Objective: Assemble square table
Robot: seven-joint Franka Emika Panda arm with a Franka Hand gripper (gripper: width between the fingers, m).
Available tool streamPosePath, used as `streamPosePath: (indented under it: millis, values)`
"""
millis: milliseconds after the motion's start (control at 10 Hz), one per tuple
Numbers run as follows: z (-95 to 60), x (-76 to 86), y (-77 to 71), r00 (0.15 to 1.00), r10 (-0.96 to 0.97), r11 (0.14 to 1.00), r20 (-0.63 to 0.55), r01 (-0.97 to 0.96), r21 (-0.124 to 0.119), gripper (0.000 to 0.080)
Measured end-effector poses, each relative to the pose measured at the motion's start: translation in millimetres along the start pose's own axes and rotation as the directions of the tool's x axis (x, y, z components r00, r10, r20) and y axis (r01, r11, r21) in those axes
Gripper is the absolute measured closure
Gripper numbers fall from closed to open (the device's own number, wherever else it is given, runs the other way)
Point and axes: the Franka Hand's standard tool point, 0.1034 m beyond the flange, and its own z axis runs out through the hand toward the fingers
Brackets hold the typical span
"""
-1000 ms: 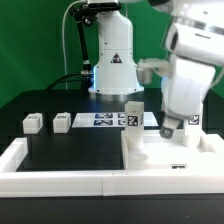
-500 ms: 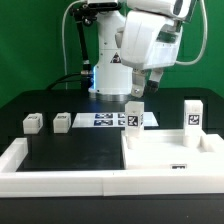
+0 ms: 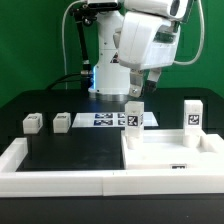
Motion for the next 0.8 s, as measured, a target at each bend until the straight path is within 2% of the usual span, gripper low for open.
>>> streamPosePath:
  millis: [200,300,500,600,700,800]
  values:
    - [1.6,-14.1,1.2,0.992,0.109,0.993,-0.056,-0.112,-0.041,0.0151]
    - [2.9,-26.0,-5.0,0.977,0.2,0.978,-0.072,-0.203,-0.038,0.0151]
    - [9.2,-40.1,-14.1,0.92,0.386,0.922,-0.062,-0.387,-0.009,0.0151]
    - [15.1,-53.6,-23.7,0.875,0.484,0.874,0.006,-0.484,0.047,0.0151]
    - [16.1,-60.4,-25.1,0.862,0.506,0.859,0.039,-0.507,0.073,0.0151]
    - [15.8,-57.5,-24.3,0.865,0.501,0.862,0.029,-0.502,0.067,0.0151]
